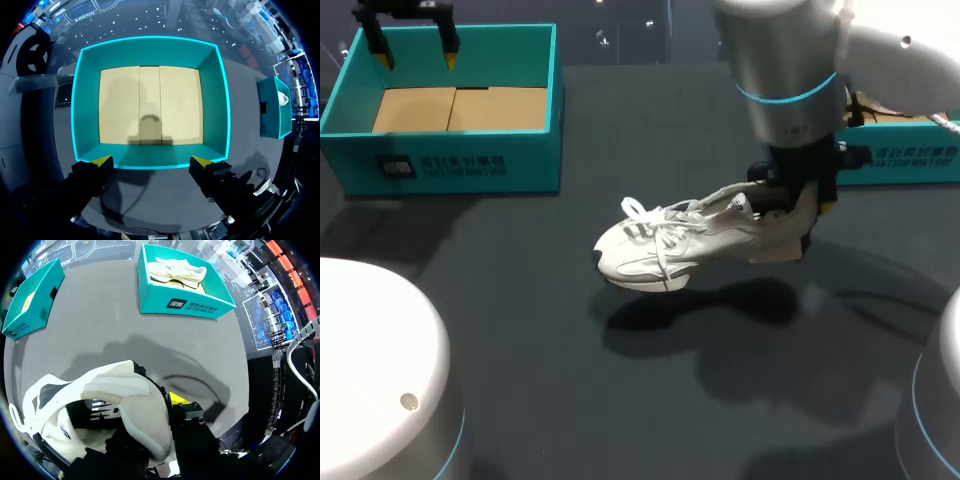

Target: Take the shoe out of the shoebox, open the shoe tongue, remove and reinsert the insole, then place the shoe into the shoebox

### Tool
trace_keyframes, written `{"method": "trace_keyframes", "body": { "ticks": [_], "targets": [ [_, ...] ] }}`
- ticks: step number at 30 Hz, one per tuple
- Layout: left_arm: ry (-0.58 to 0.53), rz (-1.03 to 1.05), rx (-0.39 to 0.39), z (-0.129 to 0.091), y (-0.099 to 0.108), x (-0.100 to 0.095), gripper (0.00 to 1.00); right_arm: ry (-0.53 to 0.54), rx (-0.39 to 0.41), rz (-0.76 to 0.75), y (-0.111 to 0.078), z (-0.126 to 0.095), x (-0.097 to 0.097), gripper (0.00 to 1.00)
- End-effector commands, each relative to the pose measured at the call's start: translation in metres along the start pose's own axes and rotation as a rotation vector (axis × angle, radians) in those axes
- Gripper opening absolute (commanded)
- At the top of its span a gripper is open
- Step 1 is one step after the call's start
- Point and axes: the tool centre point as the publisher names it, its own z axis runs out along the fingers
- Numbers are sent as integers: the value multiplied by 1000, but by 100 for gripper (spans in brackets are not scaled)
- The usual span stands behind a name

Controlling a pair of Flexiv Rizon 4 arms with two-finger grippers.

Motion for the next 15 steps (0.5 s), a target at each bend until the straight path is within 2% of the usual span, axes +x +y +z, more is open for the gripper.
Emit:
{"method": "trace_keyframes", "body": {
  "ticks": [1,8,11,15],
  "targets": [
    [-1,0,-1,0,0,0,100,13,-7,1,-1,0,-5,0],
    [-1,0,-1,0,0,0,100,4,-16,16,-4,-1,-3,0],
    [-1,0,-1,0,0,0,100,-78,-5,35,-13,4,13,0],
    [-1,0,-1,0,0,0,100,-103,11,56,-20,17,28,0]
  ]
}}
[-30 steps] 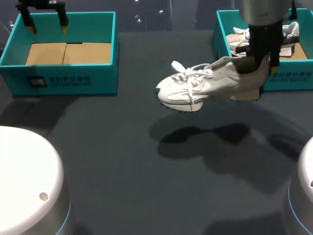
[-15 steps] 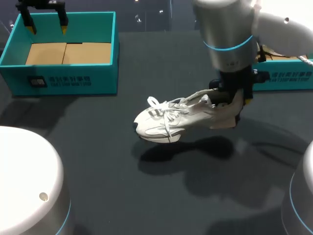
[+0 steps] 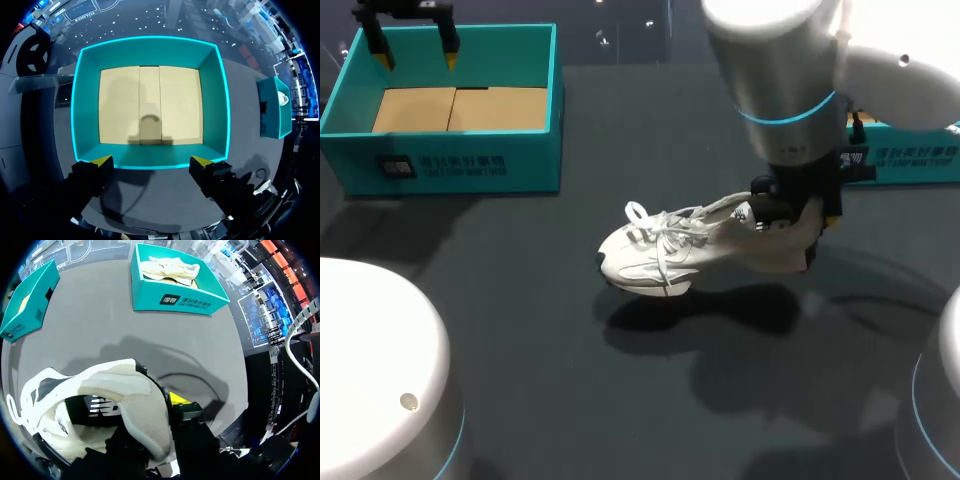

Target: Take the shoe out of the shoebox, open the shoe tongue, remove and reinsert the insole, then place the shoe into the shoebox

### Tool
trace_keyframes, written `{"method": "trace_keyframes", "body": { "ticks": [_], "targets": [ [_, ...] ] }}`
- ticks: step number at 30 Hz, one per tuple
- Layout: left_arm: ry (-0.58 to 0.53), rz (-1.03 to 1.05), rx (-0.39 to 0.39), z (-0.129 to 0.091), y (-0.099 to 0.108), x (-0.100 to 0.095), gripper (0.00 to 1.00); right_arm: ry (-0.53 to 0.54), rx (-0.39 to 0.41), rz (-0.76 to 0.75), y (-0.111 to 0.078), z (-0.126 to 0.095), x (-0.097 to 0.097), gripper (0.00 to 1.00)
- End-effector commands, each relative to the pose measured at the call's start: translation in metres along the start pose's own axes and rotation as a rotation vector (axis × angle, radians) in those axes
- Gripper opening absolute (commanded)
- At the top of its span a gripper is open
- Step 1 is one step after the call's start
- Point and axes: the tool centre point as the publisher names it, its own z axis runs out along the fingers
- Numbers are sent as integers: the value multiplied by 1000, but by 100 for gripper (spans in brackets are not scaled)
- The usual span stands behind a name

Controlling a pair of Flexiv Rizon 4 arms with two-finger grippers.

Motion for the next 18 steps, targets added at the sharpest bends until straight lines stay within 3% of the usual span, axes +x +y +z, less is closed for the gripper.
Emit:
{"method": "trace_keyframes", "body": {
  "ticks": [1,18],
  "targets": [
    [-1,0,-1,0,0,0,100,-70,12,14,-5,12,35,0],
    [-1,0,-1,0,0,0,100,-50,45,12,-20,63,71,0]
  ]
}}
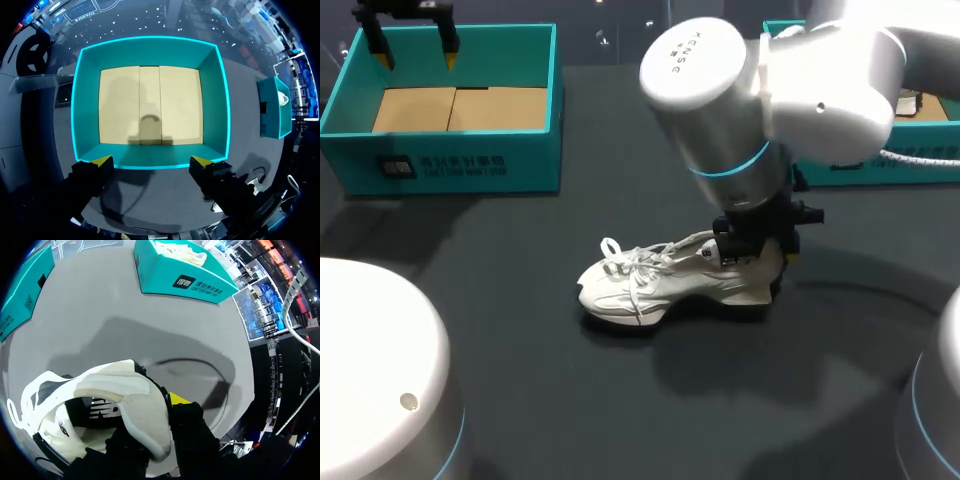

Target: Take the shoe out of the shoebox, open the shoe tongue, remove and reinsert the insole, then place the shoe into the shoebox

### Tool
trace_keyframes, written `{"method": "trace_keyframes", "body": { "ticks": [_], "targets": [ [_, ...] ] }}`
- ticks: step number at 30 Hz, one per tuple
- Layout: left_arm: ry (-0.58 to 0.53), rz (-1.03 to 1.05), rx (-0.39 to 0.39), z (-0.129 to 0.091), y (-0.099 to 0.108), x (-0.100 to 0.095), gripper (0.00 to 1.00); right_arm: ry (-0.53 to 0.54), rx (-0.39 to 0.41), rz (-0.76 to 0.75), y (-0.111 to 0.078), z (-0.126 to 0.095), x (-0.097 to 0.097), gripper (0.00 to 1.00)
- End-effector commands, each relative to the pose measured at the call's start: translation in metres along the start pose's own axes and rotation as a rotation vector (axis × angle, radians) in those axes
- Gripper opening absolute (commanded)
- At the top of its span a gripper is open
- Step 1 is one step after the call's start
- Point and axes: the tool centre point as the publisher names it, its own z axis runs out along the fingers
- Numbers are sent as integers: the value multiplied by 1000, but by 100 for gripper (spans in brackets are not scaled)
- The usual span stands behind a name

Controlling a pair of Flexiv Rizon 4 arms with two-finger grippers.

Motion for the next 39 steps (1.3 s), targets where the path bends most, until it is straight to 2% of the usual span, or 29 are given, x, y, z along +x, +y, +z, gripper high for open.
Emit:
{"method": "trace_keyframes", "body": {
  "ticks": [1,21,39],
  "targets": [
    [-1,0,-1,0,0,0,100,-10,-3,-7,-1,10,16,0],
    [-1,0,-1,0,0,0,100,26,19,-37,-13,34,46,0],
    [-1,0,-1,0,0,0,100,69,68,-13,-24,50,58,0]
  ]
}}
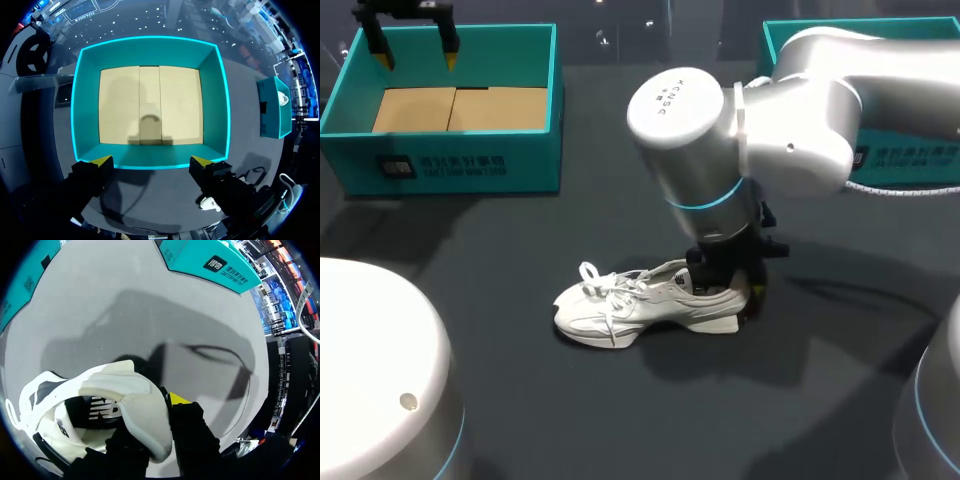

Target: Take the shoe out of the shoebox, open the shoe tongue, remove and reinsert the insole, then place the shoe into the shoebox

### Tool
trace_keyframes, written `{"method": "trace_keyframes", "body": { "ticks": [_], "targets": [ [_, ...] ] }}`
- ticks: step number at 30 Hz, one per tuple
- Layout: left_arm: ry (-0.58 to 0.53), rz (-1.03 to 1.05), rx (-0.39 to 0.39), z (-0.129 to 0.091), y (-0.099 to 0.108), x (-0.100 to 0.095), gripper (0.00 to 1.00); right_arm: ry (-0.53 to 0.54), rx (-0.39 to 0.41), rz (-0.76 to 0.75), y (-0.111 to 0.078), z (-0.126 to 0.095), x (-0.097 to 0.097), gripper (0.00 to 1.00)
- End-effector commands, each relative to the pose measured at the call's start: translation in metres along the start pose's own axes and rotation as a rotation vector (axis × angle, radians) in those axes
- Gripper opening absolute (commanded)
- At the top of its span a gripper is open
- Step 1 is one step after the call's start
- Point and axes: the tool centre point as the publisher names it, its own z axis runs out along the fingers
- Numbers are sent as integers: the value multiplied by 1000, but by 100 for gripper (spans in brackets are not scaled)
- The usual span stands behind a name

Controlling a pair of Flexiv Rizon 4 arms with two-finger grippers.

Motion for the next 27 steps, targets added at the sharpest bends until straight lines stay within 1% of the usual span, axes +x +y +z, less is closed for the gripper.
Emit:
{"method": "trace_keyframes", "body": {
  "ticks": [1,4,7,8,9,10,12,16,19,21,22,23,24,25,26,27],
  "targets": [
    [-1,0,-1,-1,0,0,100,11,6,5,-1,3,2,0],
    [-1,0,-1,-1,0,0,100,26,21,7,-2,5,3,0],
    [-1,0,-1,-1,0,0,100,40,29,11,-1,5,1,38],
    [-1,0,-1,-1,0,0,100,40,29,12,-1,4,1,46],
    [-1,0,-1,-1,0,0,100,47,30,14,-1,3,0,51],
    [-1,0,-1,-1,0,0,100,52,30,14,-1,1,-1,65],
    [-1,0,-1,-1,0,0,100,73,28,8,0,-4,-4,100],
    [-1,0,-1,-1,0,0,100,111,28,-18,0,-22,-10,100],
    [-1,0,-1,-1,0,0,100,167,35,-75,2,-39,-17,100],
    [-1,0,-1,-1,0,0,100,219,53,-131,4,-50,-24,100],
    [-1,0,-1,-1,0,0,100,260,68,-171,5,-55,-28,100],
    [-1,0,-1,-1,0,0,100,331,75,-232,7,-60,-32,100],
    [-1,0,-1,-1,0,0,100,450,48,-322,9,-65,-36,100],
    [-1,0,-1,-1,0,0,100,593,-12,-447,9,-73,-42,100],
    [-1,0,-1,-1,0,0,100,609,-30,-520,8,-78,-46,100],
    [-1,0,-1,-1,0,0,100,525,-8,-538,7,-84,-49,100]
  ]
}}
